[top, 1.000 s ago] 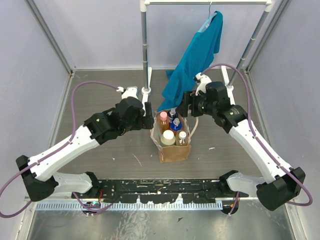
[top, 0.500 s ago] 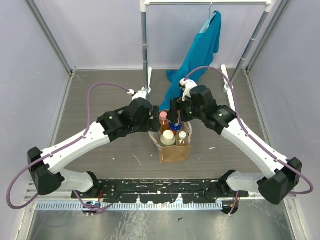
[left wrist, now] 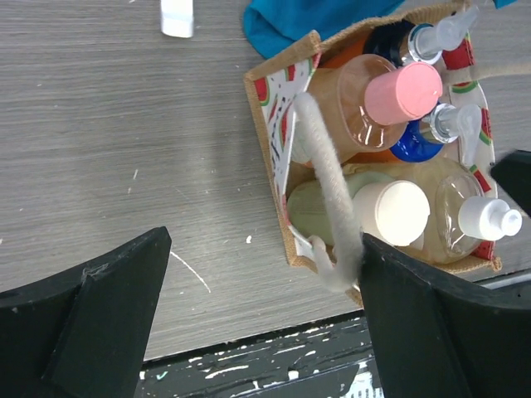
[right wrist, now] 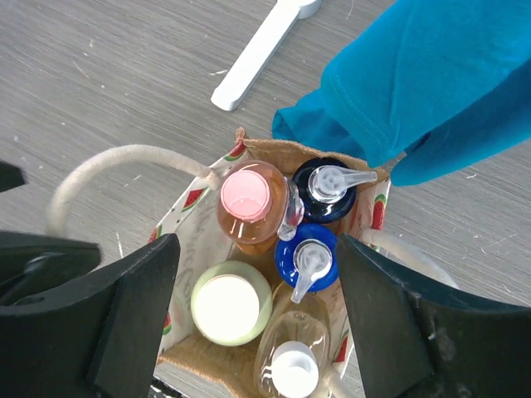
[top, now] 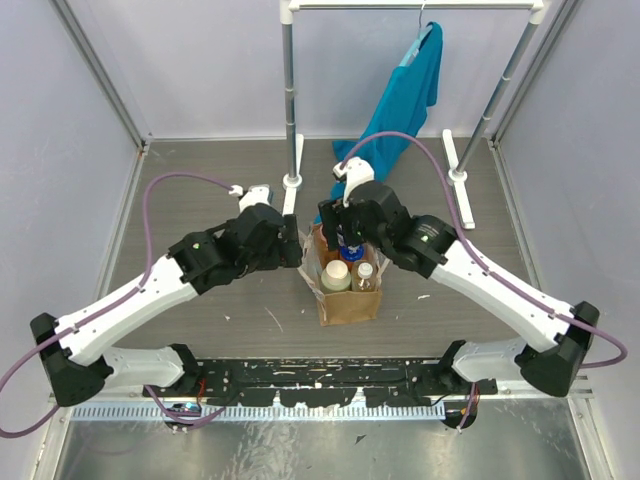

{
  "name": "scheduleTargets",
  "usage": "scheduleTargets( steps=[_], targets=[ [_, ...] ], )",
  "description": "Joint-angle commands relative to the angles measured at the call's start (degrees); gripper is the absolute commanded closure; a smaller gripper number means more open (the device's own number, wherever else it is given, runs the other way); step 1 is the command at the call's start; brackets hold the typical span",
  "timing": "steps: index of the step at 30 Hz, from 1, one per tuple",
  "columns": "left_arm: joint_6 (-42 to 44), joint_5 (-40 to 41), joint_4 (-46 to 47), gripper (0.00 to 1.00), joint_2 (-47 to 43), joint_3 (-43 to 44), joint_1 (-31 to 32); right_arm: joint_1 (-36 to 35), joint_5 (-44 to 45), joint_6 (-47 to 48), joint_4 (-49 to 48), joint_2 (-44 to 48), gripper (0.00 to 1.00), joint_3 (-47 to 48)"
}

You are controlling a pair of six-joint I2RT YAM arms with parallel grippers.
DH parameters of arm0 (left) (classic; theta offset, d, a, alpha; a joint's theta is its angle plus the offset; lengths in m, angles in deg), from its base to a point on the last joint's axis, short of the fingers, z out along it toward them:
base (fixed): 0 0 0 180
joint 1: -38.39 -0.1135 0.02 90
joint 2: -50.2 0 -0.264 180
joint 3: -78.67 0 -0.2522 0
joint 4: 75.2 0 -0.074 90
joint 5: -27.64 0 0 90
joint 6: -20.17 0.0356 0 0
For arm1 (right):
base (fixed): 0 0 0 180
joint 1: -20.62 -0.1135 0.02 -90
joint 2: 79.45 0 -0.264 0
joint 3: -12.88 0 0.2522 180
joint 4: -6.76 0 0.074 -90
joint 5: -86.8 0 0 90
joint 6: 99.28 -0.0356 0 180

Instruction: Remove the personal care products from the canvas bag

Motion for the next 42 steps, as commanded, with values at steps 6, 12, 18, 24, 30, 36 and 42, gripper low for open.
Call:
scheduleTargets(
  steps=[6, 12, 18, 24, 30, 36, 42],
  targets=[
    [-0.9, 0.0, 1.4, 0.01, -3.6, -4.2, 0.2, -0.1, -0.9, -0.8, -6.6, -8.2, 0.18, -3.0],
    [-0.2, -1.0, 4.1, 0.01, -4.7, -4.0, 0.2, 0.0, 0.6, -0.9, -6.9, -6.8, 0.16, -3.5],
    [3.7, -4.1, 5.7, 0.01, -1.0, -2.0, 0.3, 0.0, 3.2, -0.9, -6.8, -5.4, 0.14, -4.6],
    [5.2, -7.2, 7.8, 0.53, 2.8, -0.2, 0.2, 0.2, 4.2, -0.7, -7.3, -5.6, 0.13, -5.3],
    [4.5, -7.7, 7.5, 1.0, 7.2, 1.2, 0.2, 0.3, 1.3, 1.1, -10.2, -7.9, 0.14, -5.1],
    [3.4, -5.5, 6.1, 1.0, 4.6, -0.6, 0.2, 0.3, -1.4, 2.7, -12.4, -13.4, 0.43, -2.7],
    [3.2, -2.3, 2.7, 1.0, -0.3, -1.0, 0.2, 0.3, -1.6, 1.1, -11.2, -14.8, 0.95, -0.7]
  ],
)
